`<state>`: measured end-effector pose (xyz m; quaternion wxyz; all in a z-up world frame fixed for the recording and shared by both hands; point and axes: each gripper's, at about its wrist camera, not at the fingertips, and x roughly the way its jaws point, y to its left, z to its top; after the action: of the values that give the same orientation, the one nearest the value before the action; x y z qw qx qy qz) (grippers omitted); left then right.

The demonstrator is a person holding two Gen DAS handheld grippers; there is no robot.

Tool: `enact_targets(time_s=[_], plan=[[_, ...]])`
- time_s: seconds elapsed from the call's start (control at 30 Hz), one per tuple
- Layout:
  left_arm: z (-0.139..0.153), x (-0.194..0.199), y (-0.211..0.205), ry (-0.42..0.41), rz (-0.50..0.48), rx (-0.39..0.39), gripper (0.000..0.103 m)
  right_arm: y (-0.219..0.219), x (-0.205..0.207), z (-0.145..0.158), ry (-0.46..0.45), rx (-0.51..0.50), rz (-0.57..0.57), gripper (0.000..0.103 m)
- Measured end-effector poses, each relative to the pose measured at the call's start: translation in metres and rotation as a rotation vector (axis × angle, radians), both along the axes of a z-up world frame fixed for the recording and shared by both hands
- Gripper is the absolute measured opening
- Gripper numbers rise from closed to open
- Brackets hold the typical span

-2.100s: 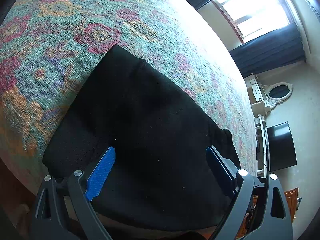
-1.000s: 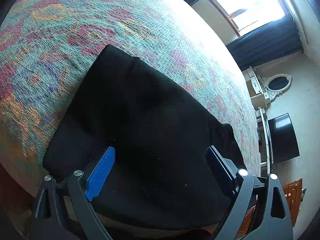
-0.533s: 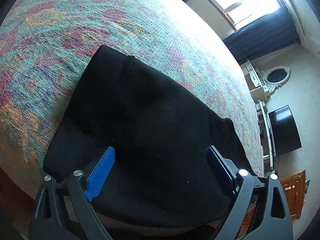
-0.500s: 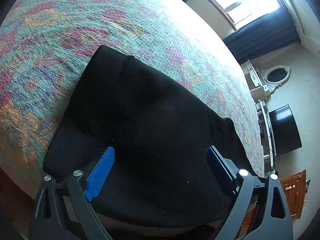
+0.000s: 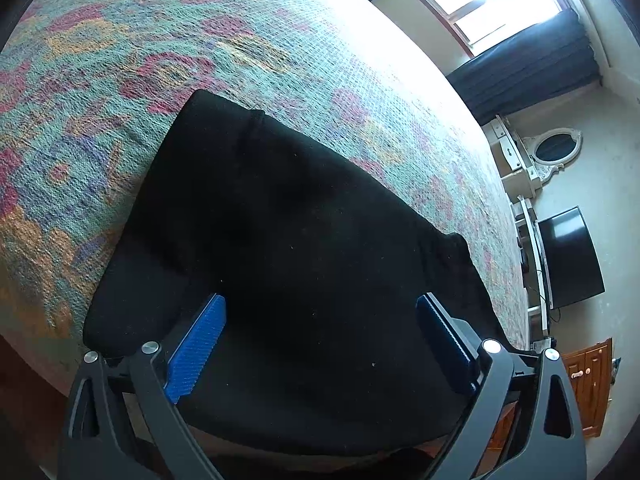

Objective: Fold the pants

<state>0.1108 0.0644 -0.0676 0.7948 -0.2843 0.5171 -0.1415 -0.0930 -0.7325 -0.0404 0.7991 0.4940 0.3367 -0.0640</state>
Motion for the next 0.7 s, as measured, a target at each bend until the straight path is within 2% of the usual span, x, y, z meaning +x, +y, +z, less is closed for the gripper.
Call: enact_targets(time_s=[0.2, 0.37, 0.47, 0.7], plan=[[0.01, -0.004, 0.003, 0.012, 0.038, 0.02, 0.094, 0.047, 0.012, 0.063, -0.104, -0.06, 0.059, 0.025], [0.026, -0.013, -0.002, -0.016, 0.064, 0.148, 0.094, 0.098, 0.021, 0.106, -0.136, -0.16, 0.131, 0.025], [0.029, -0.019, -0.005, -0.029, 0.042, 0.157, 0.094, 0.14, 0.038, 0.119, -0.124, -0.212, 0.187, 0.025], [0.027, -0.019, -0.006, -0.019, 0.024, 0.145, 0.094, 0.248, 0.082, 0.111, -0.092, -0.294, 0.341, 0.025]])
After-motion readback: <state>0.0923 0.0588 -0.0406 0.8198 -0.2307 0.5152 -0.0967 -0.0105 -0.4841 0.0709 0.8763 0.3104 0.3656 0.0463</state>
